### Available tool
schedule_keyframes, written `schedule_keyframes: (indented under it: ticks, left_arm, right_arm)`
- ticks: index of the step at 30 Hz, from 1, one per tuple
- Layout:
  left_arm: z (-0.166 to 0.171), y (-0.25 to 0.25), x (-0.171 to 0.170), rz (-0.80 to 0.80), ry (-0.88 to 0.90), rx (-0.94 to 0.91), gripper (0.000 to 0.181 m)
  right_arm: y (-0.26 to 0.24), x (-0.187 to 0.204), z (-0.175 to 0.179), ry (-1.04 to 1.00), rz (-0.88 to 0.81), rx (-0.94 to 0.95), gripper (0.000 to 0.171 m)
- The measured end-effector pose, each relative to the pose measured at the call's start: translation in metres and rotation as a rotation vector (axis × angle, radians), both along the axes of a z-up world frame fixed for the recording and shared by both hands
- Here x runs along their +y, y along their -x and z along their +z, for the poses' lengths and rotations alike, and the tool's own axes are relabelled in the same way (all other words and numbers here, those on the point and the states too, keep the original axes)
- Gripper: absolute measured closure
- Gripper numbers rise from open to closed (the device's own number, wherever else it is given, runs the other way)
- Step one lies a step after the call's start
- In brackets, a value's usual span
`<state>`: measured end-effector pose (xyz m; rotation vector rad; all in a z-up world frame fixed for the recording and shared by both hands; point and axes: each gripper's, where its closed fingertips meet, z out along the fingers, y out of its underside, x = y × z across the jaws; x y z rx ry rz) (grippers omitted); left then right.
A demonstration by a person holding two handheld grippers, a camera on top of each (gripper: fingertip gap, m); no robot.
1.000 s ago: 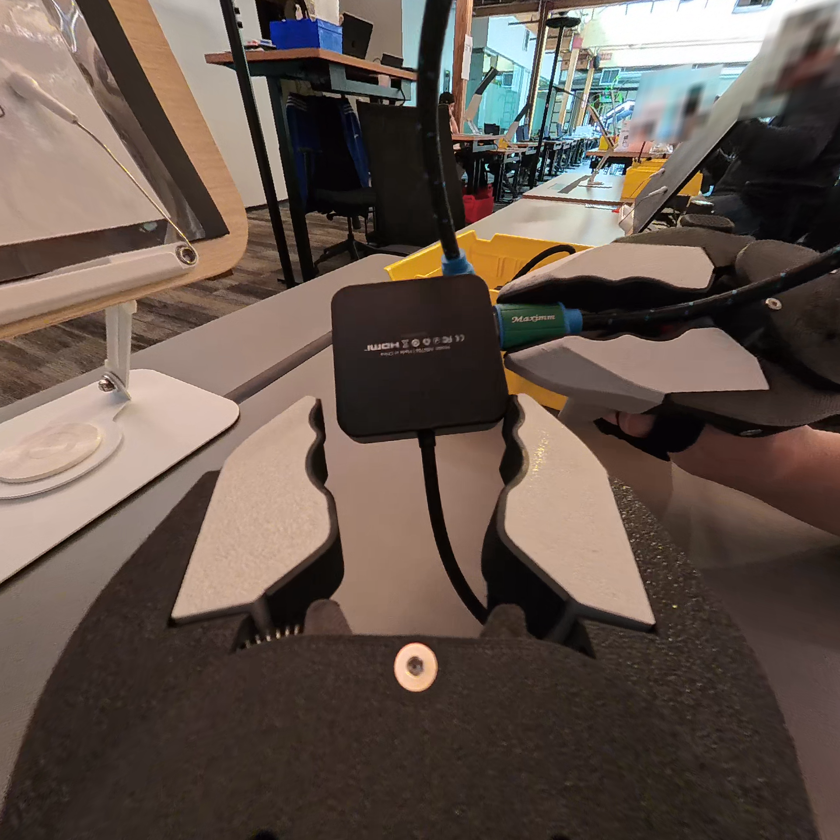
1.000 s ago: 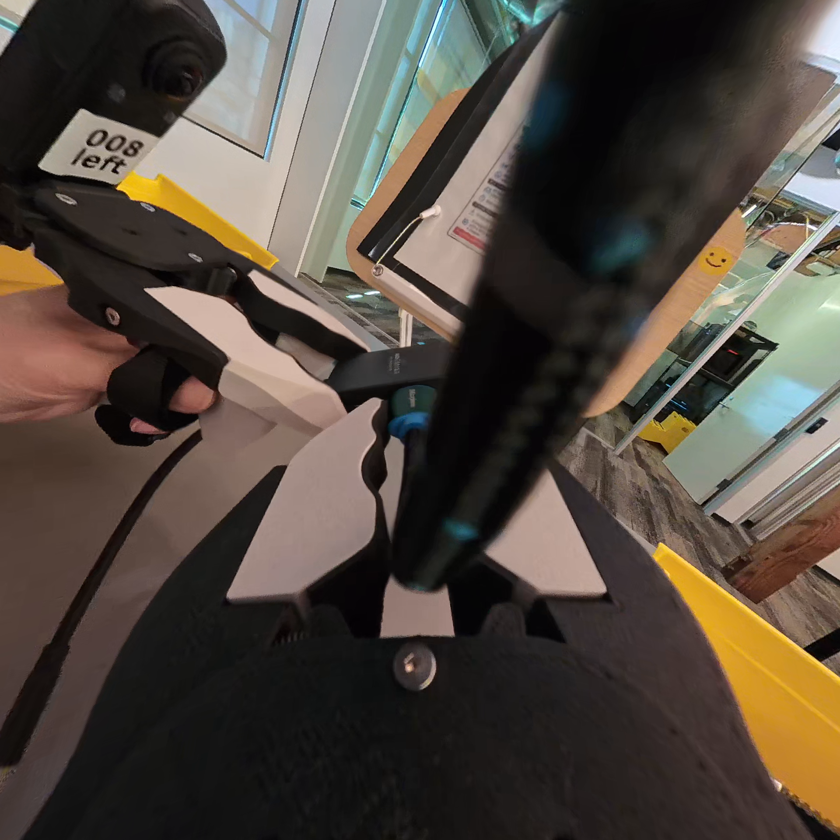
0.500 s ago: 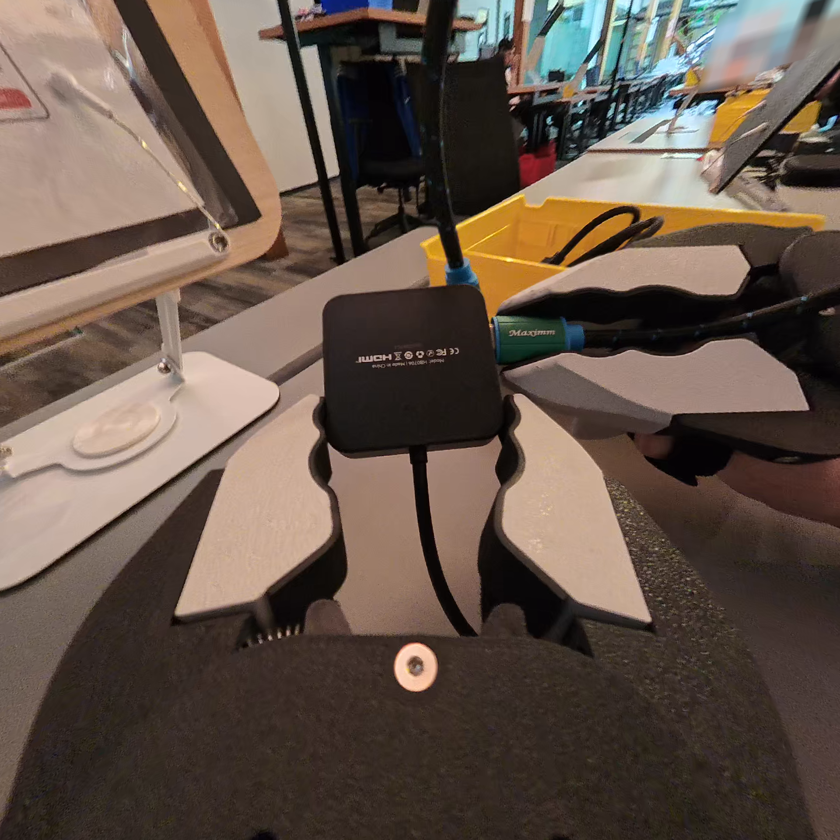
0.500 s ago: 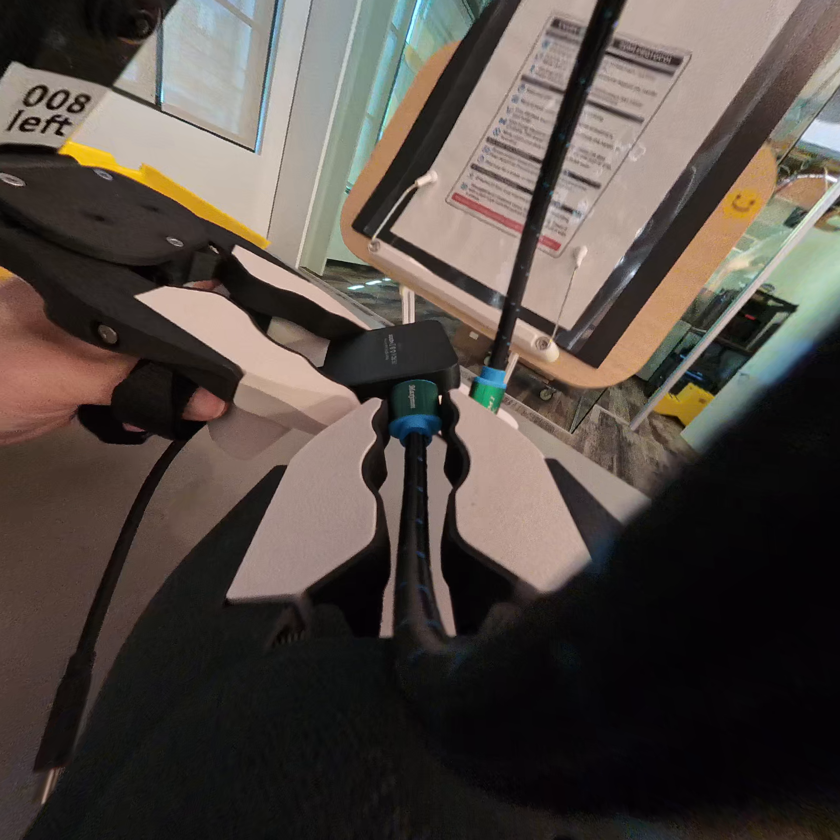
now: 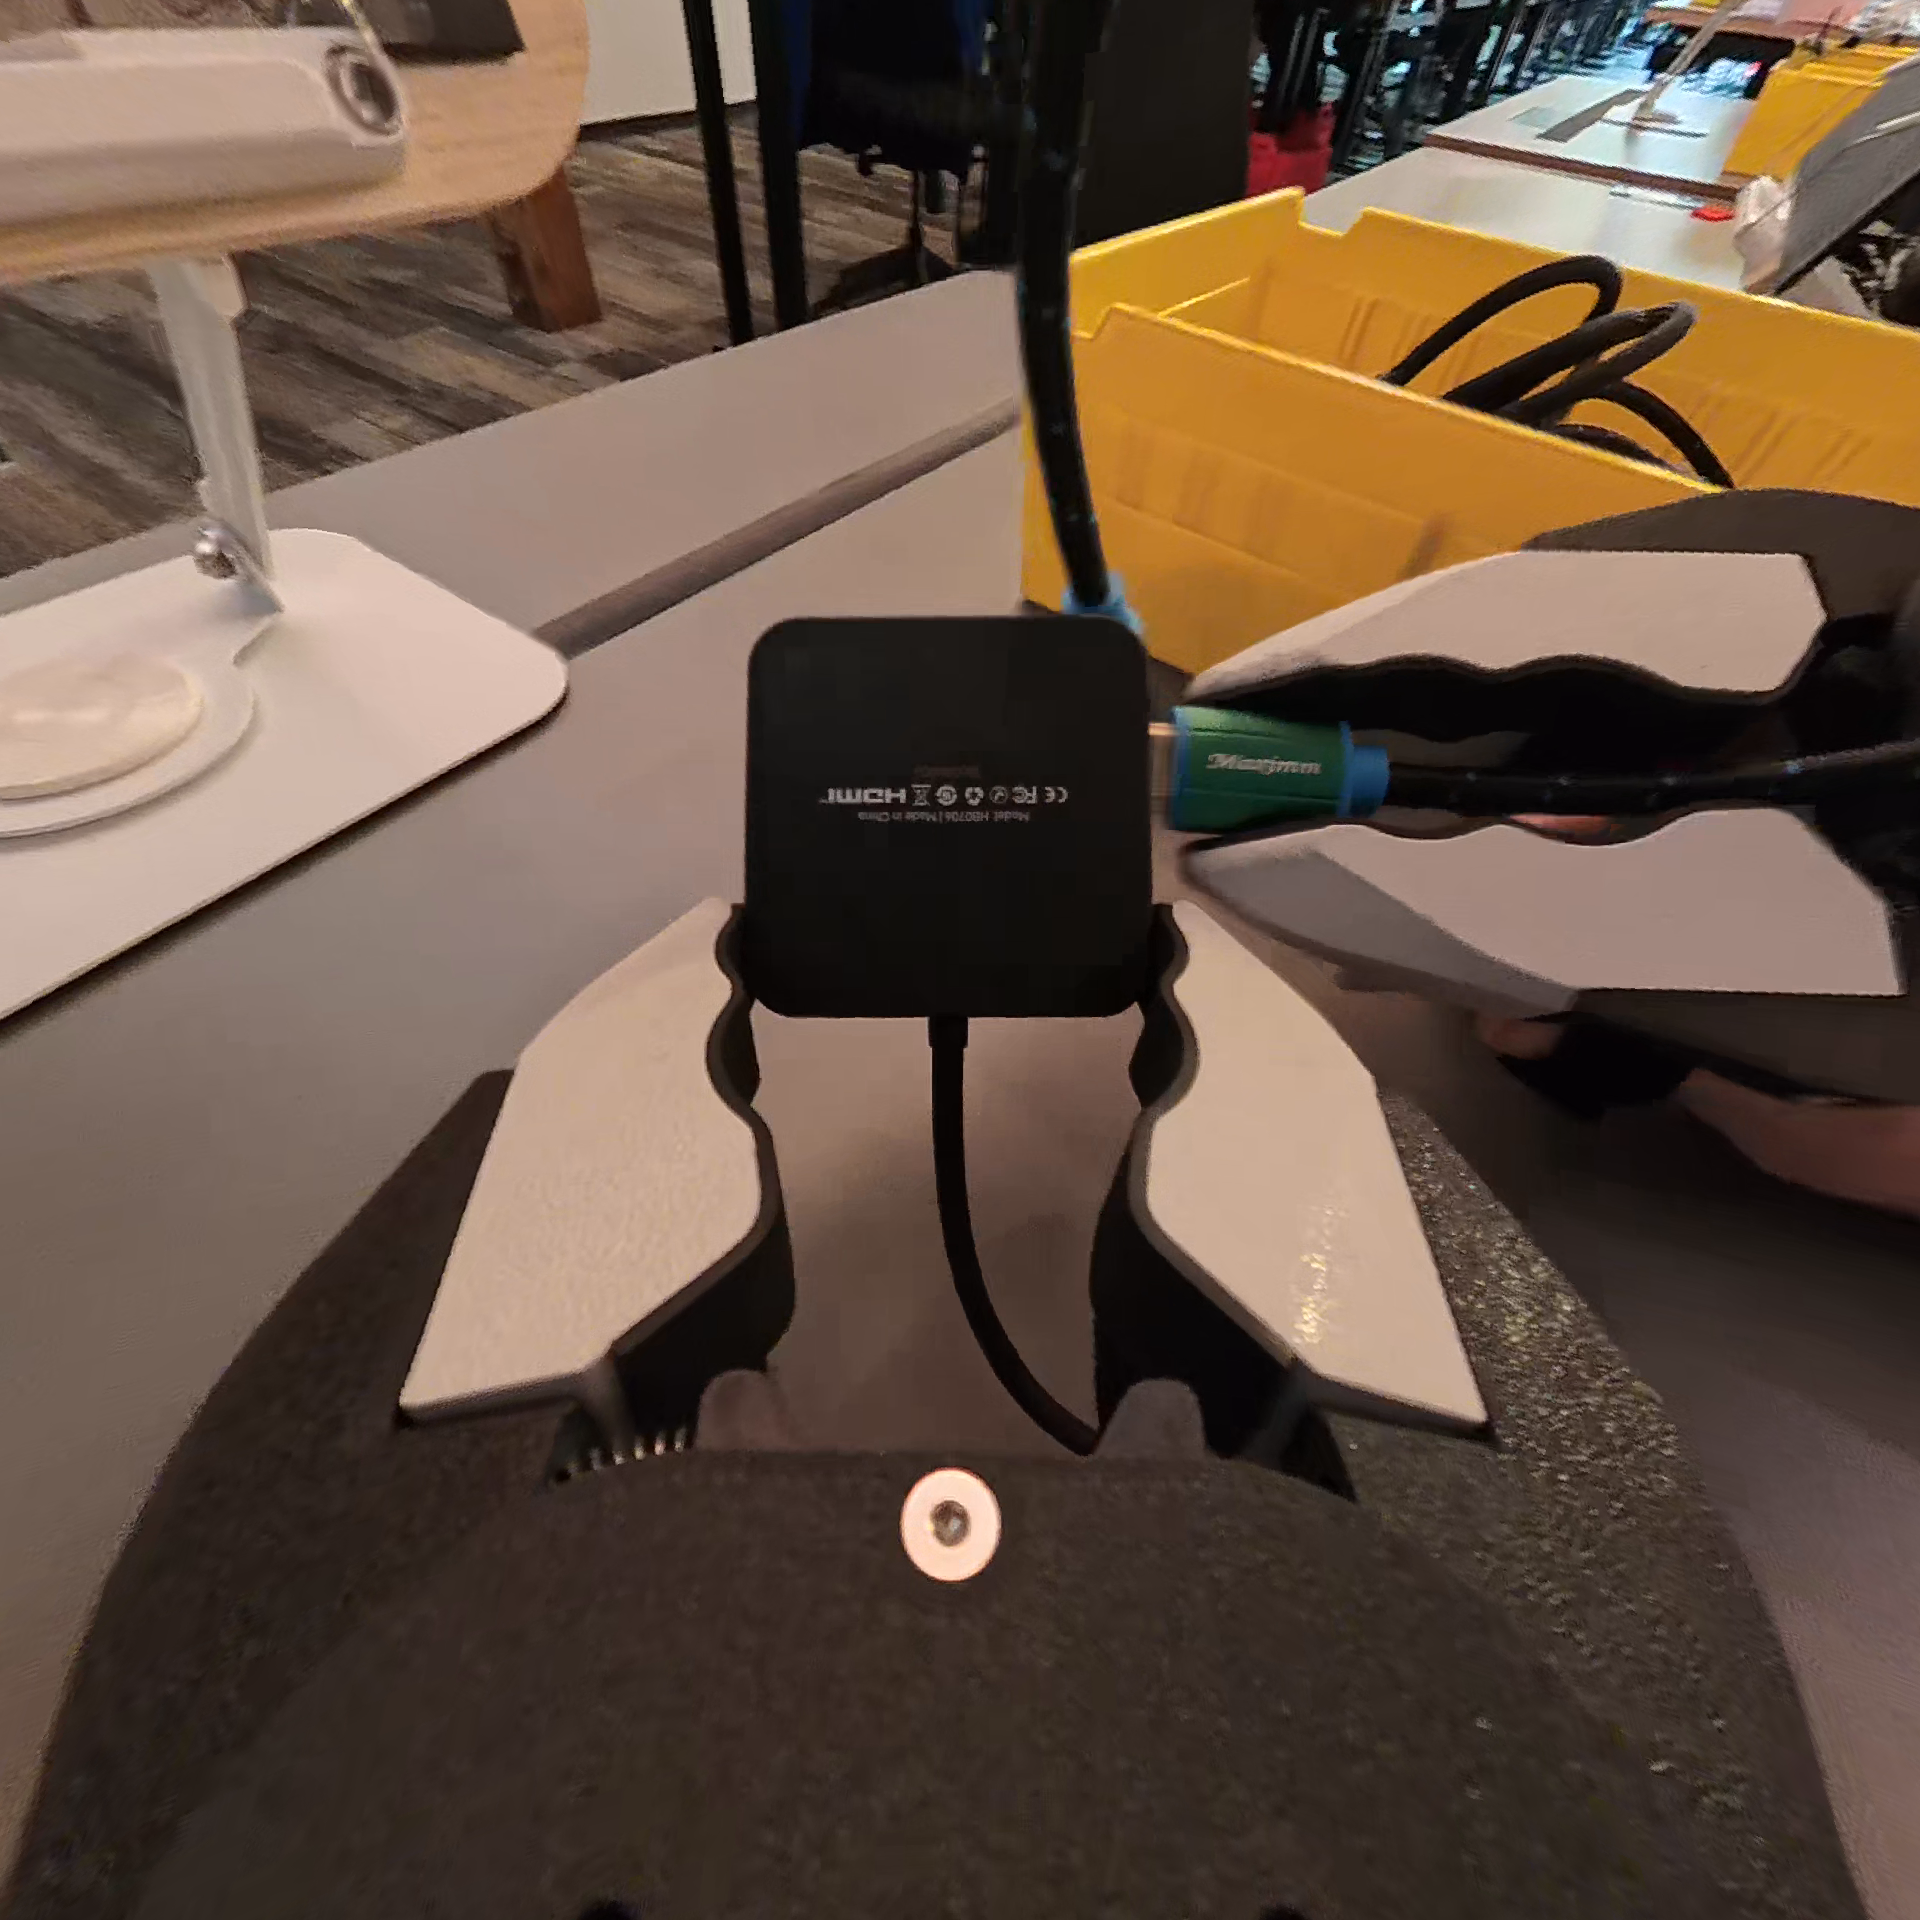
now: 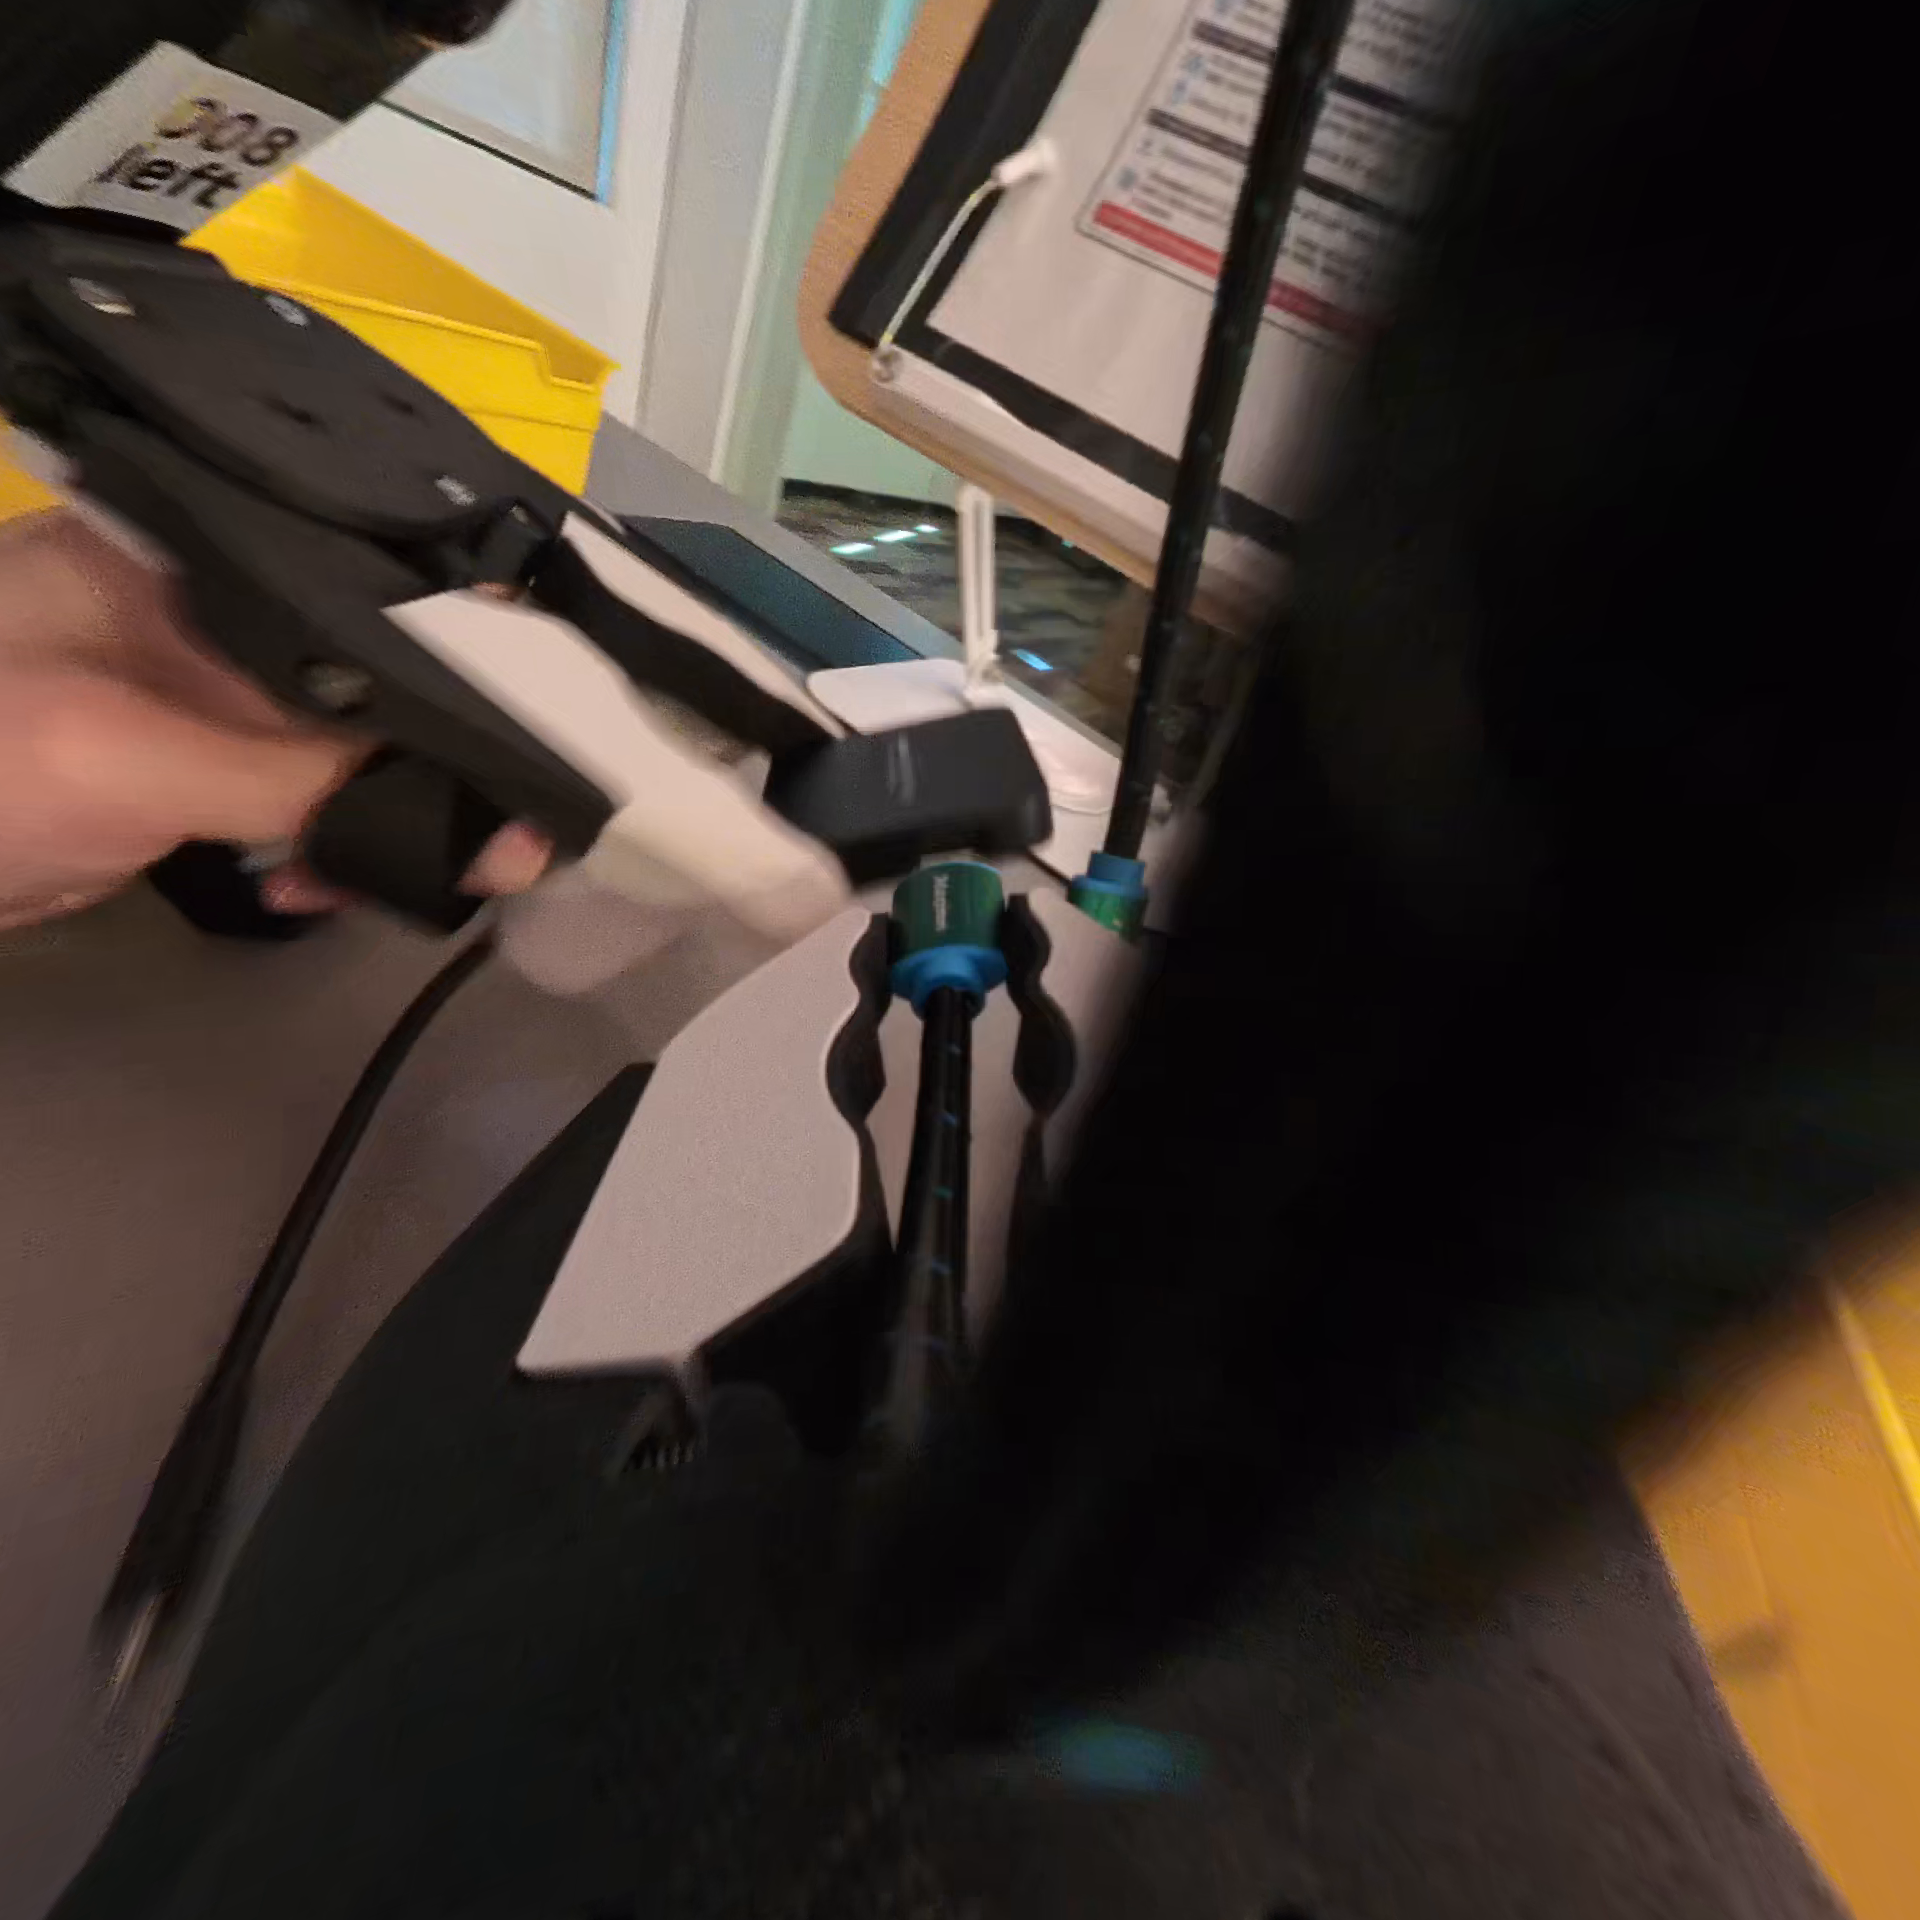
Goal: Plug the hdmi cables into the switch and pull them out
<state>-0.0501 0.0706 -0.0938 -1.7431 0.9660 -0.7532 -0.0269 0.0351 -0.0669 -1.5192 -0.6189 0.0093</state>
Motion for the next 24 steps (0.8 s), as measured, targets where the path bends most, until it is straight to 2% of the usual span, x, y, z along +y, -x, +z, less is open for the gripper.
schedule_keyframes:
  ticks: [1,4,10,13,16,20,22,24]
  left_arm:
    - [0.003,0.014,0.016,0.098,-0.003,-0.015,0.110]
    - [0.027,0.033,0.021,0.039,0.088,-0.209,0.110]
    - [0.018,0.020,0.013,0.023,-0.062,-0.083,0.110]
    - [0.014,0.015,0.011,0.016,-0.072,-0.067,0.110]
    - [0.013,0.013,0.009,0.000,-0.057,-0.071,0.110]
    - [0.010,0.010,0.007,-0.024,-0.017,-0.077,0.110]
    - [0.009,0.008,0.005,-0.039,-0.017,-0.070,0.110]
    - [0.008,0.005,0.003,-0.047,-0.020,-0.057,0.110]
  right_arm:
    - [-0.001,-0.003,-0.001,0.000,0.021,-0.008,0.149]
    - [-0.004,-0.004,0.001,-0.008,-0.009,-0.005,0.149]
    - [0.006,-0.003,0.010,0.030,0.018,0.009,0.148]
    - [0.013,-0.020,0.044,0.083,0.096,0.071,0.148]
    - [0.008,-0.064,0.085,0.261,0.249,0.185,0.148]
    - [-0.038,-0.128,0.115,0.508,0.431,0.297,0.149]
    - [-0.080,-0.140,0.113,0.593,0.396,0.326,0.149]
    - [-0.121,-0.151,0.096,0.707,0.345,0.307,0.148]
